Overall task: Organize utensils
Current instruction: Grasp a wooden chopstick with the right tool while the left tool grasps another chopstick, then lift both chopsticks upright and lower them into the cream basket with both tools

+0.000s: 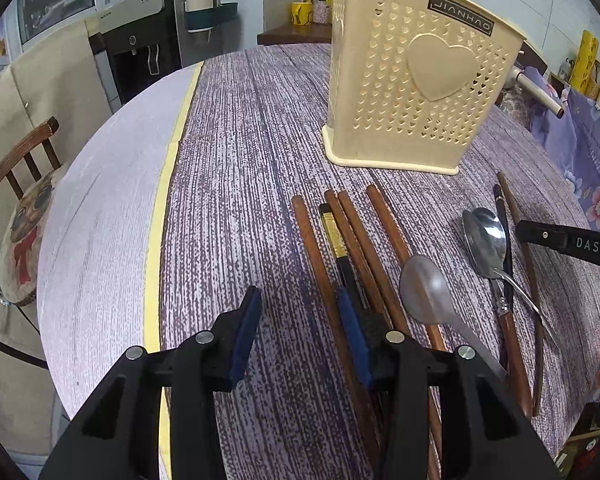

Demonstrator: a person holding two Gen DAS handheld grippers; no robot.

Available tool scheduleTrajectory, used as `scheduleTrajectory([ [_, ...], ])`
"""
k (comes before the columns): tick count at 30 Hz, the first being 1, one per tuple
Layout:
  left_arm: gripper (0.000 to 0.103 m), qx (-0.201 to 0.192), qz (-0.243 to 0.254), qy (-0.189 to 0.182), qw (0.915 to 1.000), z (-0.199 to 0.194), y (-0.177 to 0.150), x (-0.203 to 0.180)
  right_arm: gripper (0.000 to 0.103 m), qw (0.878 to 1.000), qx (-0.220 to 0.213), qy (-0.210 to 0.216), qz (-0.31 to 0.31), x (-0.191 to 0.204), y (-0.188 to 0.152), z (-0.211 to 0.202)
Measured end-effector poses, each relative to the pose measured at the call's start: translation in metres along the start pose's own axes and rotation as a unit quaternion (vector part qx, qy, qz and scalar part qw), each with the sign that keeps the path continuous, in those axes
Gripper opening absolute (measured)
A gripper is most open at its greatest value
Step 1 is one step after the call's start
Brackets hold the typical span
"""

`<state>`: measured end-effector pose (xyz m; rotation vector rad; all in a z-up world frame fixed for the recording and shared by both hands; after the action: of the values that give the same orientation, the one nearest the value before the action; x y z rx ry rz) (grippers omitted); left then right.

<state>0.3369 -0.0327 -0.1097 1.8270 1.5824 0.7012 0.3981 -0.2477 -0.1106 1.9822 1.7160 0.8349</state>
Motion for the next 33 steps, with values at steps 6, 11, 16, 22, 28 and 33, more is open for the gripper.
scheduleTrajectory([
  [6, 0.038, 0.007, 0.021, 0.016, 0.9996, 0.014, 0.01, -0.001, 0.011, 1.0, -0.005, -0.015, -0.012, 0.0, 0.007, 0.007],
  [11, 0.027, 0.018, 0.016, 0.027, 0.9993, 0.025, 0.021, 0.001, 0.011, 1.0, -0.001, -0.029, -0.012, -0.002, 0.016, 0.016],
  [16, 0.011, 0.023, 0.019, 0.028, 0.9992, 0.032, 0.027, -0.004, 0.01, 0.999, -0.007, -0.044, -0.012, -0.002, 0.024, 0.023],
  [22, 0.01, 0.028, -0.009, 0.022, 0.9993, 0.038, 0.032, -0.002, 0.008, 0.999, -0.014, -0.039, 0.004, -0.005, 0.027, 0.025],
  [28, 0.009, 0.025, -0.027, 0.02, 0.9991, 0.04, 0.035, 0.001, 0.008, 0.998, -0.043, -0.005, 0.053, -0.015, 0.037, 0.019],
  [33, 0.009, 0.0, -0.032, 0.013, 0.9994, 0.033, 0.049, 0.001, 0.008, 0.994, -0.085, 0.019, 0.058, -0.016, 0.059, -0.001],
])
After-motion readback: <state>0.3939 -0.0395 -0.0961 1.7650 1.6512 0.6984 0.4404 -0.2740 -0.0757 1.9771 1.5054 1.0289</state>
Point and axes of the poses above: each gripper's, at about its wrist camera, not at the fingertips, and z roughly the way its jaws point, x to its left, y to its top, the point moved 10 cm from there along z, roughly the way its jaws point, and after that the axes turned 13 degrees about -x, right-handed, at the moved point
